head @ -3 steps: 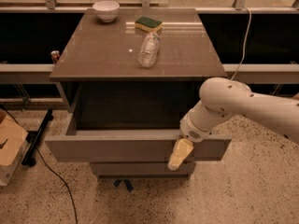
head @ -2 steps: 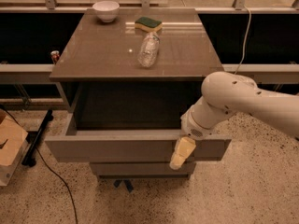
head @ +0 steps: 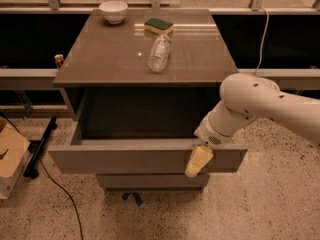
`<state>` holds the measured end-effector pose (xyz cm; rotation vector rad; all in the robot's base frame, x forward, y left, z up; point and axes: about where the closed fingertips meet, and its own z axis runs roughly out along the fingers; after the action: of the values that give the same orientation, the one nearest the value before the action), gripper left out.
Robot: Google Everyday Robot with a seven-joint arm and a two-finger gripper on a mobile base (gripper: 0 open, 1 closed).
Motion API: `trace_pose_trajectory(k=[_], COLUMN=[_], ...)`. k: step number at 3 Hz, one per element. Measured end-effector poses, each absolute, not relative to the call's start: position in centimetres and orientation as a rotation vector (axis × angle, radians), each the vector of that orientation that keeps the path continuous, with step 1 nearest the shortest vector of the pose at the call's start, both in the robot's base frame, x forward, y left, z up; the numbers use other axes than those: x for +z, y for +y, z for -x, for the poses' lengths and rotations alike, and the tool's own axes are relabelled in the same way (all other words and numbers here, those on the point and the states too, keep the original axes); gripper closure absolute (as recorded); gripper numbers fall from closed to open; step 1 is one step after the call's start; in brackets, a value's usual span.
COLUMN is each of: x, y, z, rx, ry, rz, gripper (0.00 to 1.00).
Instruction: Open top drawer
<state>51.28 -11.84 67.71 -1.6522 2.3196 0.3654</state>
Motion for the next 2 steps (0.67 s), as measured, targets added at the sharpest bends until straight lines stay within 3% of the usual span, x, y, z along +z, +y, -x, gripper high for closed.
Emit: trace_pose_trajectory(k=[2], x=[65.7], y=[-14.1], z=[-48.7], rx=[0.416], ry=[2.416], rz=[1.577], gripper=[0.66])
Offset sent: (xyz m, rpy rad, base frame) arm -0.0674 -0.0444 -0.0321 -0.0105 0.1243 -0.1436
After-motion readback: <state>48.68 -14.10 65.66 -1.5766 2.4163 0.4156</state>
